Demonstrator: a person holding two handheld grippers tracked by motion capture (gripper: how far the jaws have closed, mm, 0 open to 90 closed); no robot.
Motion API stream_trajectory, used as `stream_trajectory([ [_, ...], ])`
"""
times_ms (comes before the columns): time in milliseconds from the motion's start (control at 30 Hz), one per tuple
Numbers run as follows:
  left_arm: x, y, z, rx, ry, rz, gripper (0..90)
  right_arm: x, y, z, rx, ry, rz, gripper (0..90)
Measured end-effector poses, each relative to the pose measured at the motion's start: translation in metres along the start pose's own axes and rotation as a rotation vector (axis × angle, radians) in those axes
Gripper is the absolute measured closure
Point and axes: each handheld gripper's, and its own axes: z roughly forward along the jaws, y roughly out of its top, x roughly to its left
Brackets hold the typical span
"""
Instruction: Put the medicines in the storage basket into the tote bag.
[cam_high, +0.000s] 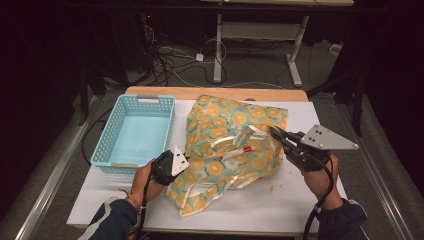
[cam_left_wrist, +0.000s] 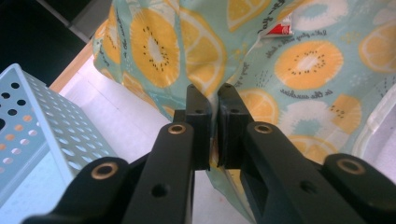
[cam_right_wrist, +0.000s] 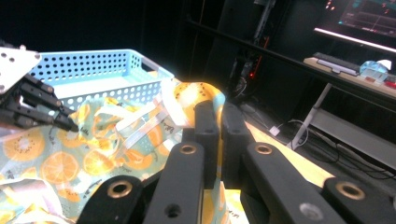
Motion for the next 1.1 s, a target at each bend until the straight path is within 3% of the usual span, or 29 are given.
stream_trajectory([
  [567, 0.013, -0.001, -0.022, -0.097, -0.023, -0.075, 85.6, 0.003, -0.006, 0.003, 0.031, 0.004, -0.010, 88.2],
  [1100, 0.013, -0.005, -0.026, -0.079, -0.039, -0.055, 86.1, 0.021, -0.038, -0.004, 0.139, 0.058, -0.026, 83.7],
])
